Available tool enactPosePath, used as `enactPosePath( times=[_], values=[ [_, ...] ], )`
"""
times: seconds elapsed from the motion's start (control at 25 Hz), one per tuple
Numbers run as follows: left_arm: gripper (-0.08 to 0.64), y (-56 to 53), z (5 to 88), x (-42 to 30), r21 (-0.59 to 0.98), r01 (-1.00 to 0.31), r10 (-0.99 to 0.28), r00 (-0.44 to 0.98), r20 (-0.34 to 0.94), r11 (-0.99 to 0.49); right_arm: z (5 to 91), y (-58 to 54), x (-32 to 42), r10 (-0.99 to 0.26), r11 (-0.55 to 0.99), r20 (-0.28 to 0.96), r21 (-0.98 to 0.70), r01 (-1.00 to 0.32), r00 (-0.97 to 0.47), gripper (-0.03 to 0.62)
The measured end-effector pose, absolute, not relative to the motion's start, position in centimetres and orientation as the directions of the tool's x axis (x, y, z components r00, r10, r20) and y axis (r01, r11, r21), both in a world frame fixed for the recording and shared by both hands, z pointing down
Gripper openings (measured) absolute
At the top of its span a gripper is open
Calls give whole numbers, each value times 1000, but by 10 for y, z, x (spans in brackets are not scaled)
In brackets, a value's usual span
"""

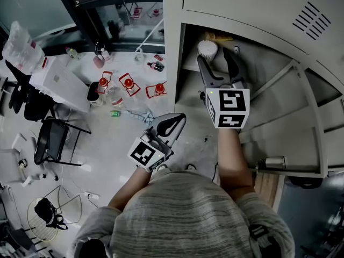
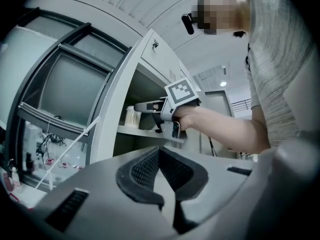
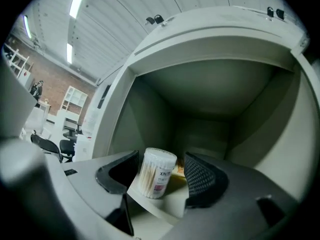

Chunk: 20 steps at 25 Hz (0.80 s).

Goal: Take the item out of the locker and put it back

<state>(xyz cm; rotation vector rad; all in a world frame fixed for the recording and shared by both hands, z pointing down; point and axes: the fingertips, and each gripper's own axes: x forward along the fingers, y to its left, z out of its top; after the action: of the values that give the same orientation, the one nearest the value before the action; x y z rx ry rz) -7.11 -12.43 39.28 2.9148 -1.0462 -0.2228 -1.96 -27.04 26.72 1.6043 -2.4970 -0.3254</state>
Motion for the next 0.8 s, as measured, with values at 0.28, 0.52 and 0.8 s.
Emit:
enactPosePath(
  times=[0.28, 0.52, 0.8],
  values=[
    [6, -123, 390, -64, 70, -621, -624, 772, -116, -781, 246, -230, -19, -870, 452, -88, 252, -856, -485, 270],
    [6, -120, 392, -54, 67, -603, -607, 788, -105, -795, 260, -200, -5, -857, 478, -99, 207, -853, -505, 270],
    [6, -116, 392, -44, 68, -580, -584, 806, -100, -812, 287, -174, 10, -861, 489, -76, 153, -859, -504, 270]
  ],
)
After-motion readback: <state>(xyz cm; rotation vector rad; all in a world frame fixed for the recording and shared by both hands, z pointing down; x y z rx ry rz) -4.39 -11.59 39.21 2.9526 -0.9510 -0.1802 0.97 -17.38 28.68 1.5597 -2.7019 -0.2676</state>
